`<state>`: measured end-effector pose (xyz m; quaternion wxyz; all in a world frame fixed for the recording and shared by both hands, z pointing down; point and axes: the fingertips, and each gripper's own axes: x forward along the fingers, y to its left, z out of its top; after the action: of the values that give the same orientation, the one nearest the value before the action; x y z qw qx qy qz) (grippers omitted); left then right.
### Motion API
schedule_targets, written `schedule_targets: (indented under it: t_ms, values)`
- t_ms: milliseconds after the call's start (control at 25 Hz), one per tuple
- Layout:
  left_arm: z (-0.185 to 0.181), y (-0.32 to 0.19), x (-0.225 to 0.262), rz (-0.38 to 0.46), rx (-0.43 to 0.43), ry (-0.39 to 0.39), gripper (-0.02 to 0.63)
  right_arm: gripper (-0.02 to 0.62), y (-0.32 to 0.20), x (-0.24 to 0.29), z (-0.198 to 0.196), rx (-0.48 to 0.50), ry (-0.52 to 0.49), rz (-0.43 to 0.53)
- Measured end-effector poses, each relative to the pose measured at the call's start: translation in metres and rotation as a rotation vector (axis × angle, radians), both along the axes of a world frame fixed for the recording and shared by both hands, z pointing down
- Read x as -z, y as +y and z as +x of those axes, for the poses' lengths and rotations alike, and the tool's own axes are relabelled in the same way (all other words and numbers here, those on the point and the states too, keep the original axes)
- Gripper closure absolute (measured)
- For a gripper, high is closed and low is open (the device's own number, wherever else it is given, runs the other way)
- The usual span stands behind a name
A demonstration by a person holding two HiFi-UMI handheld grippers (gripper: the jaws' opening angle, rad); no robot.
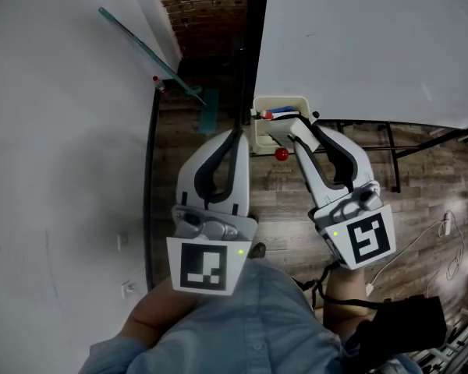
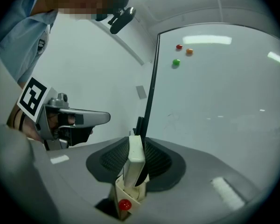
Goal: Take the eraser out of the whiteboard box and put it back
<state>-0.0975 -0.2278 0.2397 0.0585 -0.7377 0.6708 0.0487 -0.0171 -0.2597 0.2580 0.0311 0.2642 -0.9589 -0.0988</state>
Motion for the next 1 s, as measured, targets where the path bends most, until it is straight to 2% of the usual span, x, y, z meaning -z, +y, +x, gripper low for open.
schedule_targets:
  t_ms: [280, 680, 1000]
  values:
    - [-0.021, -0.019, -0.019, -0.05, 0.006, 0.018, 0.601, 0.494, -0.018, -0.038, -0.016, 0.002, 0.068, -0.07]
    - [-0.029, -0.04, -0.036, -0.093, -0.006, 0.032, 0.601, 0.492, -0.023, -0.058, -0.029, 0.067, 0.132, -0.064]
    - [-0.029, -0.053, -0.042, -0.11, -0.014, 0.029, 0.601, 0.489, -0.031, -0.08, -0.036, 0.105, 0.168, -0.107]
